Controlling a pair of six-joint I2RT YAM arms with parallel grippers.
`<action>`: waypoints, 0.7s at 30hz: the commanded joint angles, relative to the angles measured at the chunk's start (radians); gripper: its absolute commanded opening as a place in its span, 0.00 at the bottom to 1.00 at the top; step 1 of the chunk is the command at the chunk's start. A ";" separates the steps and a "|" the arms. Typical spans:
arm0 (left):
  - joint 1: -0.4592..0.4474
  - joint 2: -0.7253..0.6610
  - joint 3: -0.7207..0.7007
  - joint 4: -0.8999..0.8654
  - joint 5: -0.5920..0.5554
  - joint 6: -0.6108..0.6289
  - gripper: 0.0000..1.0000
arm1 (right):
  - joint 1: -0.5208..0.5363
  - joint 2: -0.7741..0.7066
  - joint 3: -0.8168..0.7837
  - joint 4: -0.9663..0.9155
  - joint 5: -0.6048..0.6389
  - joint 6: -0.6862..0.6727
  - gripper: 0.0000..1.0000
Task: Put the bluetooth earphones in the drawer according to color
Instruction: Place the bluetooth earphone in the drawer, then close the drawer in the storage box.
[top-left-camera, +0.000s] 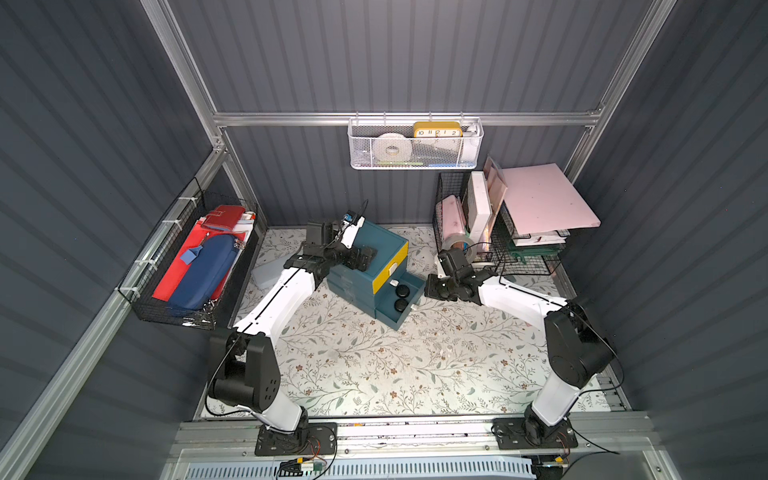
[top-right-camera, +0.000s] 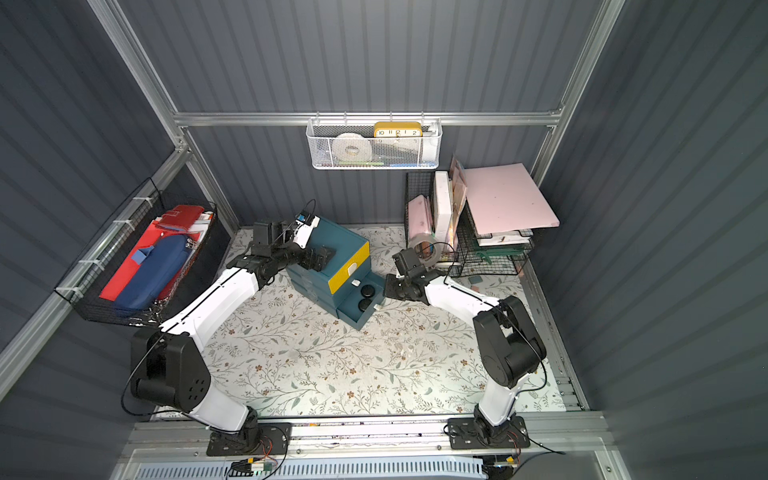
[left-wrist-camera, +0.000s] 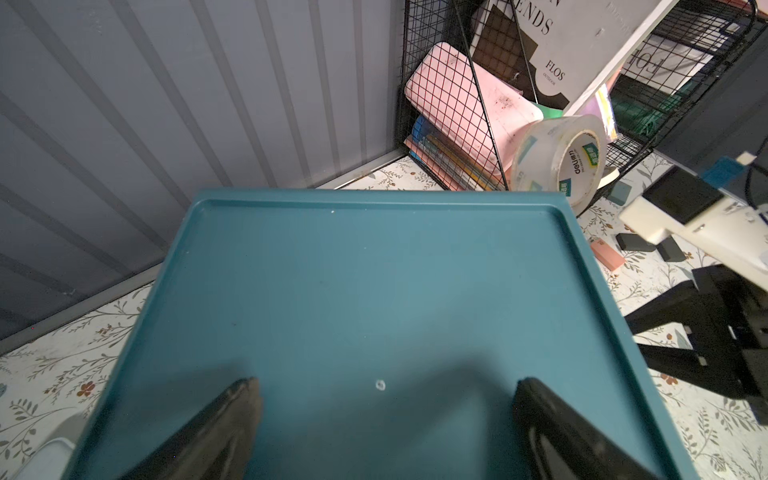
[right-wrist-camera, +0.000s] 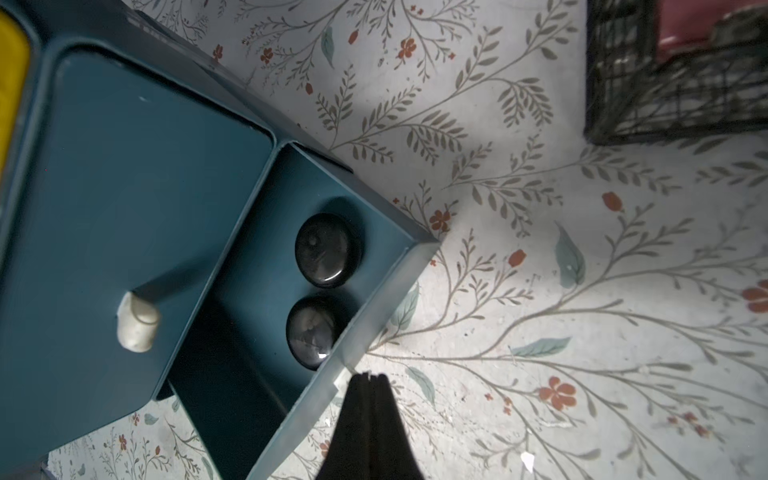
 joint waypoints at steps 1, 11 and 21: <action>-0.010 0.014 -0.038 -0.174 0.002 -0.023 0.99 | -0.002 -0.015 -0.003 0.002 -0.010 0.025 0.00; -0.010 0.012 -0.041 -0.172 0.005 -0.023 0.99 | -0.005 0.002 -0.034 0.048 -0.076 0.110 0.00; -0.011 0.009 -0.042 -0.170 0.008 -0.027 0.99 | -0.002 0.009 -0.038 0.047 -0.093 0.128 0.00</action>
